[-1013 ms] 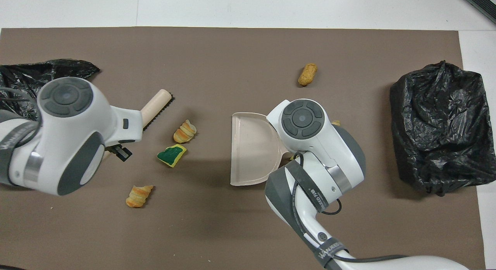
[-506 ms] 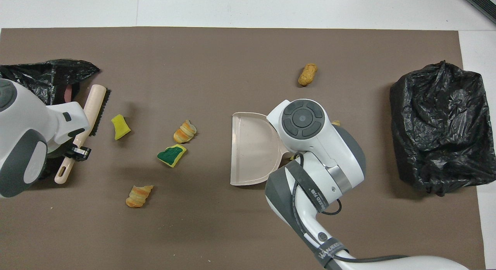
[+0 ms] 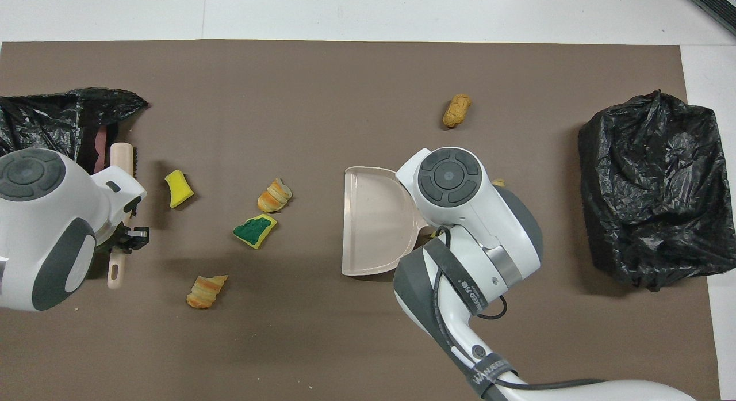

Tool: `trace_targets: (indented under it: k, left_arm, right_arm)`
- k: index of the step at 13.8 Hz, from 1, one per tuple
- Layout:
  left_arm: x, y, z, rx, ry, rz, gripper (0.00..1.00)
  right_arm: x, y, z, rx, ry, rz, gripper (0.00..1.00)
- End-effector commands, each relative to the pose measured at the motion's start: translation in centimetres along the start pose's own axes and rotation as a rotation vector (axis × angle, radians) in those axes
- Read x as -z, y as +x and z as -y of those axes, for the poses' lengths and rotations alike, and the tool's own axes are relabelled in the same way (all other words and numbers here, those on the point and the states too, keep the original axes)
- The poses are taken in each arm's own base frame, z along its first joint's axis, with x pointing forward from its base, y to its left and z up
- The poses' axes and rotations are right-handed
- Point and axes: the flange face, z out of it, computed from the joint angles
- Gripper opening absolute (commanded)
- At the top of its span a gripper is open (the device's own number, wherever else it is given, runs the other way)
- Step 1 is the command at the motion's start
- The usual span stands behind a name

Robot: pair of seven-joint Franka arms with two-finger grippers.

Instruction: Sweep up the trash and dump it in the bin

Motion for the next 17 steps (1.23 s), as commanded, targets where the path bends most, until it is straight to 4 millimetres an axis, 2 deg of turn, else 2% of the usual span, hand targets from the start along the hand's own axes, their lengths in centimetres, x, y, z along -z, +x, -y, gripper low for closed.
trace_targets:
  k: [1, 3, 9, 11, 12, 14, 15, 17]
  left_arm:
    - [-1.8, -1.5, -1.8, -0.016, 0.028, -0.001, 0.00]
    - [-2.3, -2.2, -3.8, -0.021, 0.037, 0.003, 0.00]
    - [-0.1, -5.3, -13.3, -0.039, -0.071, 0.009, 0.00]
    - [1.3, -6.2, -16.0, -0.062, -0.070, 0.000, 0.00]
    - [2.4, -6.4, -16.5, -0.074, -0.054, 0.018, 0.00]
    - [4.4, -6.7, -15.7, -0.064, -0.032, 0.058, 0.00]
    - [4.8, -7.2, -15.2, -0.047, -0.019, 0.079, 0.00]
    - [5.0, -8.5, -14.7, 0.099, 0.024, 0.132, 0.00]
  right_arm:
    - [0.1, -0.6, 0.5, -0.028, -0.015, 0.004, 0.00]
    - [-0.2, -0.4, 0.6, -0.025, -0.011, 0.007, 0.00]
    - [-0.3, -0.4, 0.6, -0.026, -0.009, 0.008, 0.00]
    - [-0.3, -0.4, 0.6, -0.026, -0.010, 0.007, 0.00]
    - [-0.3, -0.4, 0.6, -0.026, -0.009, 0.008, 0.00]
    - [-0.3, -0.4, 0.6, -0.026, -0.009, 0.008, 0.00]
    - [-0.3, -0.4, 0.6, -0.026, -0.009, 0.008, 0.00]
    - [-0.3, -0.4, 0.6, -0.026, -0.009, 0.008, 0.00]
